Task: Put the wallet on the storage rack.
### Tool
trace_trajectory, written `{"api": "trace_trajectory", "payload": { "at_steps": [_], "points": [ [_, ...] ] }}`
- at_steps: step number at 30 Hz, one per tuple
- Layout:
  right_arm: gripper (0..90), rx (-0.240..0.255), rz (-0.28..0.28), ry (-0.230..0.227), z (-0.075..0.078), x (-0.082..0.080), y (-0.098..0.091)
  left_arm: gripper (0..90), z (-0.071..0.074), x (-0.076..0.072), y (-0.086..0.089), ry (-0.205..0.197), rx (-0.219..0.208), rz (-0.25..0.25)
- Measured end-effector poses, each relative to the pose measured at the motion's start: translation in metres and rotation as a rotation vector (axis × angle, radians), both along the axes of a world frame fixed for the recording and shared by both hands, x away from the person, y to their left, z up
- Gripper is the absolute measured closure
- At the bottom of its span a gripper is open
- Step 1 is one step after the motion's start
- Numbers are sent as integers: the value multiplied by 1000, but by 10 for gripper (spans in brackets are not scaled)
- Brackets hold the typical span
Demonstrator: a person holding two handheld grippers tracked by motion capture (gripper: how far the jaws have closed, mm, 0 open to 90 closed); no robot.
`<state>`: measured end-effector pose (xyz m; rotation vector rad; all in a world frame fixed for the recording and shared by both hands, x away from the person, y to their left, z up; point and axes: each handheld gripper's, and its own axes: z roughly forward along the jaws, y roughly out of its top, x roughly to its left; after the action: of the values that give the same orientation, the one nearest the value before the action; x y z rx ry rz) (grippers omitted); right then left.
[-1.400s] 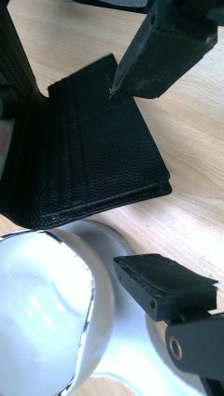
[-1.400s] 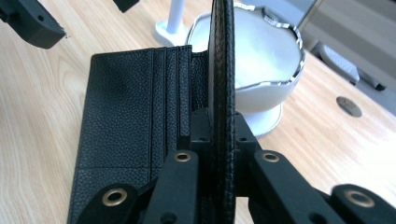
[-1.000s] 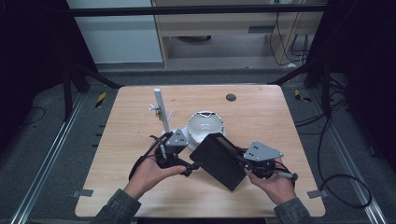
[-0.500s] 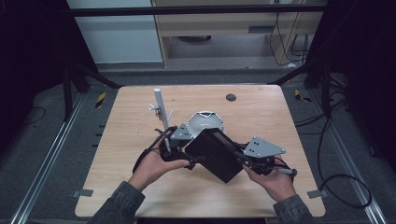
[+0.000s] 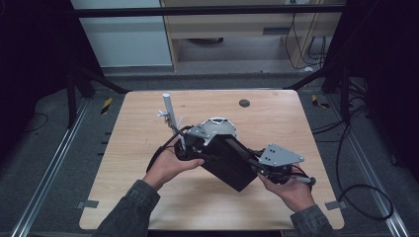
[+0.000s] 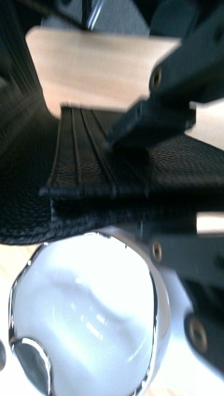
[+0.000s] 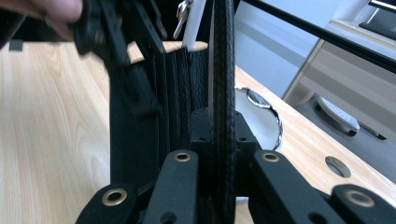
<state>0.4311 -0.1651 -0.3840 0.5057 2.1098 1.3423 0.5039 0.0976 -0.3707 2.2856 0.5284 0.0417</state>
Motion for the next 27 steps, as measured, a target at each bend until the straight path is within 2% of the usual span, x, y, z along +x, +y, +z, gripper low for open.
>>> {"api": "trace_trajectory", "payload": {
  "at_steps": [2, 5, 7, 8, 10, 11, 14, 15, 17, 20, 24, 27],
  "points": [
    [836, -8, -3, 3, -4, -3, -3, 788, 7, -4, 1, 51, -22, -3],
    [836, 19, -4, 13, -10, -7, -8, 800, 18, -9, -2, 69, -5, 12],
    [816, 35, 0, 20, -14, -9, -8, 802, 21, -10, -4, 67, 0, 17],
    [784, 45, 4, 32, -16, -10, -9, 803, 29, -13, -7, 56, 18, 16],
    [658, 61, 23, 67, -20, -12, -8, 804, 37, -15, -11, 40, 36, 19],
    [577, 62, 37, 99, -22, -13, -7, 805, 42, -15, -13, 33, 48, 16],
    [333, 31, 44, 153, -32, -13, -4, 805, 53, -15, -17, 17, 70, 24],
    [275, 25, 34, 158, -36, -13, -3, 805, 57, -14, -18, 12, 75, 26],
    [220, 22, 27, 186, -47, -11, -6, 805, 64, -13, -19, 0, 85, 33],
    [174, 18, -10, 216, -60, -7, -13, 805, 74, -11, -19, -17, 94, 42],
    [154, 47, -102, 251, -71, 3, -27, 805, 84, -10, -19, -30, 93, 56],
    [123, 45, -169, 272, -78, 8, -33, 805, 92, -10, -20, -43, 108, 59]
  ]
}}
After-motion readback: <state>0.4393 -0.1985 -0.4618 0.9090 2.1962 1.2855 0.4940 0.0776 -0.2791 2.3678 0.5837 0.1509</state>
